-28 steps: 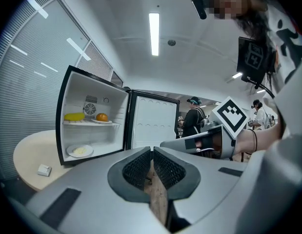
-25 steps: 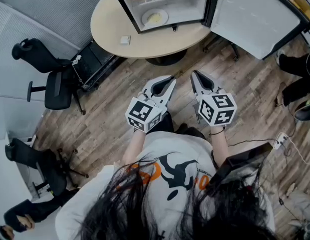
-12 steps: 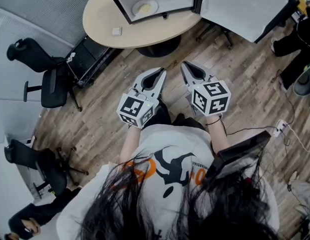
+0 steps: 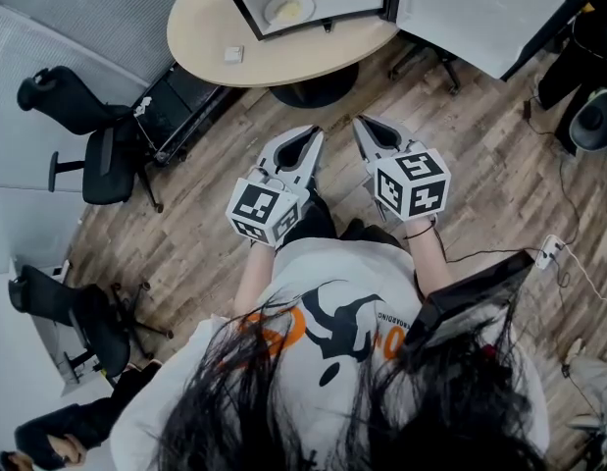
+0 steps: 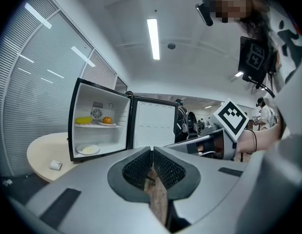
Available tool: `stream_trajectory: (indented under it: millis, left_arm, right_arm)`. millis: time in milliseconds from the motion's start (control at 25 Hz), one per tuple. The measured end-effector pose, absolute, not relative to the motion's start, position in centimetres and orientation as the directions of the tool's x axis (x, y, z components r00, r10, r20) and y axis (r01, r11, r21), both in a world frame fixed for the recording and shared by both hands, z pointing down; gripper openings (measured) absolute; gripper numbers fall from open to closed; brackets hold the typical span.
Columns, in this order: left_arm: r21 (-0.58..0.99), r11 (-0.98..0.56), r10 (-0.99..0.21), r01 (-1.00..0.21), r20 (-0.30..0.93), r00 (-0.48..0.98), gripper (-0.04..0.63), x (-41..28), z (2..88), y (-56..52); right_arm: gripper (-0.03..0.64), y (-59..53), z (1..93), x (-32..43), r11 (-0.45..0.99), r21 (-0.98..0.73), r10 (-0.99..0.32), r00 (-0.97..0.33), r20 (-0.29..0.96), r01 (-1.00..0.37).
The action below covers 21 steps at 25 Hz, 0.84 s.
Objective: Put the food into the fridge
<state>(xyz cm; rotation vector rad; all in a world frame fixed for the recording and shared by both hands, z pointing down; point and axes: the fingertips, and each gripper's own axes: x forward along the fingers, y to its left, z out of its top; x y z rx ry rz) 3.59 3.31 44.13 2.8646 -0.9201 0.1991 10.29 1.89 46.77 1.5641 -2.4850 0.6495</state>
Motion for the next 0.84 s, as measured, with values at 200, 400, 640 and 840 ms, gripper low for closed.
stream_trajectory:
  millis: [200, 400, 640, 840]
  left_arm:
    - [0.072, -0.805, -0.574, -0.589, 0.156, 0.804, 0.014, 3.2, 43.9, 3.5]
    - [0.070, -0.801, -0.580, -0.594, 0.149, 0.801, 0.014, 3.0, 43.6, 3.0]
    - [0.070, -0.805, -0.576, -0.589, 0.146, 0.804, 0.014, 2.9, 43.4, 2.5]
    - [0.069, -0.809, -0.571, -0.584, 0.149, 0.807, 0.014, 3.0, 43.6, 2.3]
  right_arm:
    - [0.018, 1.9, 46.4, 9.9, 0.378, -0.285, -0.827, -0.460, 0.324, -0.881]
    - [0.018, 1.6, 46.2, 9.6, 0.385, -0.287, -0.824, -0.467, 0.321, -0.877]
    - [0.018, 1.0, 46.0, 9.4, 0.386, -0.286, -0.824, -0.467, 0.321, -0.877]
    - [0.018, 0.8, 46.3, 9.3, 0.383, -0.288, -0.823, -0.466, 0.325, -0.878]
